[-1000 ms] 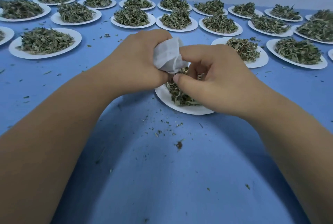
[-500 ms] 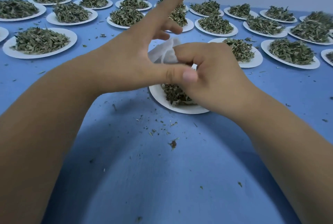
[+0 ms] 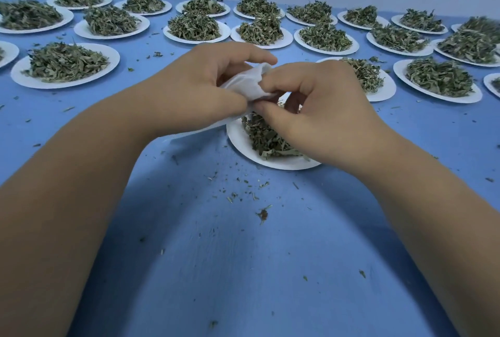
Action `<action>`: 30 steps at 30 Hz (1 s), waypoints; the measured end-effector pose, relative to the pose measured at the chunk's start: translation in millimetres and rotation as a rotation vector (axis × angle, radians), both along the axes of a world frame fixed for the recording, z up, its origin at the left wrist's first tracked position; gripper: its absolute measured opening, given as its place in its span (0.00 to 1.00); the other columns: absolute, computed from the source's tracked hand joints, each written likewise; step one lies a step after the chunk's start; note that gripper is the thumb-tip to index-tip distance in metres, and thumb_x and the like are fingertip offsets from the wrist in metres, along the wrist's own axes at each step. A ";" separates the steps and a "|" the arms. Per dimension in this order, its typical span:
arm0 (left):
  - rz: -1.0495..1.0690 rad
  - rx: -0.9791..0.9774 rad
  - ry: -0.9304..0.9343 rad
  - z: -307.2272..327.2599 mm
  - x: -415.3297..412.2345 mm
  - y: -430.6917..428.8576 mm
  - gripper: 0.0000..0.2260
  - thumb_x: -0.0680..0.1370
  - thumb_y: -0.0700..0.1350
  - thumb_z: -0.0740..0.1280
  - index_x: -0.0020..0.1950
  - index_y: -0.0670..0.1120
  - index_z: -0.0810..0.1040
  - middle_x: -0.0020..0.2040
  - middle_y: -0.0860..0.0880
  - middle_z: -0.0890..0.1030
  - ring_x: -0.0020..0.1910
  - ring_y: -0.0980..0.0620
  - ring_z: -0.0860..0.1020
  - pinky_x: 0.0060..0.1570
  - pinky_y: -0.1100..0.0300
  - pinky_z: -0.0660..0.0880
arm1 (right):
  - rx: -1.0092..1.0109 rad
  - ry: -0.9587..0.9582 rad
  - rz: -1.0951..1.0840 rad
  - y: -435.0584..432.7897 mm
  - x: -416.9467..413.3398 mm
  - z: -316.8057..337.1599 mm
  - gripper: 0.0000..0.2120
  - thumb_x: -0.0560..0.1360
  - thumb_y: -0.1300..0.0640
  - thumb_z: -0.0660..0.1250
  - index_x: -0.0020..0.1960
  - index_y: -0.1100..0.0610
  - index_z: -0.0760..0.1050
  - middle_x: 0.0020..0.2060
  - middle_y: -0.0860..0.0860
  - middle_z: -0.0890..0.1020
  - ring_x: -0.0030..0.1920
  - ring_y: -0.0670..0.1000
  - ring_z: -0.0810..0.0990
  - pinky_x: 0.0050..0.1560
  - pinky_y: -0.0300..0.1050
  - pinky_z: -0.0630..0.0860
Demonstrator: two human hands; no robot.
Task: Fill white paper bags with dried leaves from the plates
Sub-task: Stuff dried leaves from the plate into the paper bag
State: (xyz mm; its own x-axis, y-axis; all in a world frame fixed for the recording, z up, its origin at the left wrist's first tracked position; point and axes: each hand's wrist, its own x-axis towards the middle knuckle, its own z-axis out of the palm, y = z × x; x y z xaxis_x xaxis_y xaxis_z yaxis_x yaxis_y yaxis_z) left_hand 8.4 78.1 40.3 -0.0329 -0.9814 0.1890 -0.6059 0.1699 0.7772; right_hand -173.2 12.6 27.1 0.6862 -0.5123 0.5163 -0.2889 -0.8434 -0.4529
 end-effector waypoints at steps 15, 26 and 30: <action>0.095 -0.094 -0.158 -5.7 2.6 -4.5 0.16 0.70 0.41 0.77 0.52 0.56 0.79 0.44 0.57 0.80 0.41 0.63 0.77 0.35 0.74 0.70 | 0.114 -0.113 0.165 3.3 -3.7 1.7 0.18 0.72 0.71 0.66 0.51 0.52 0.84 0.47 0.47 0.86 0.41 0.48 0.81 0.40 0.39 0.73; 0.278 -0.137 -0.481 -5.3 14.3 -5.5 0.11 0.74 0.42 0.68 0.47 0.59 0.74 0.46 0.54 0.79 0.47 0.49 0.79 0.48 0.49 0.78 | 0.113 0.686 0.006 -32.5 -38.3 18.3 0.30 0.67 0.31 0.70 0.69 0.28 0.69 0.55 0.24 0.74 0.51 0.28 0.74 0.49 0.31 0.67; 0.313 -0.113 -0.614 -11.9 10.9 -8.1 0.17 0.69 0.48 0.64 0.57 0.56 0.76 0.46 0.52 0.80 0.44 0.45 0.78 0.43 0.52 0.77 | 0.040 0.597 -0.040 -31.9 -30.7 12.5 0.20 0.72 0.42 0.71 0.64 0.33 0.77 0.54 0.37 0.81 0.45 0.28 0.75 0.43 0.25 0.67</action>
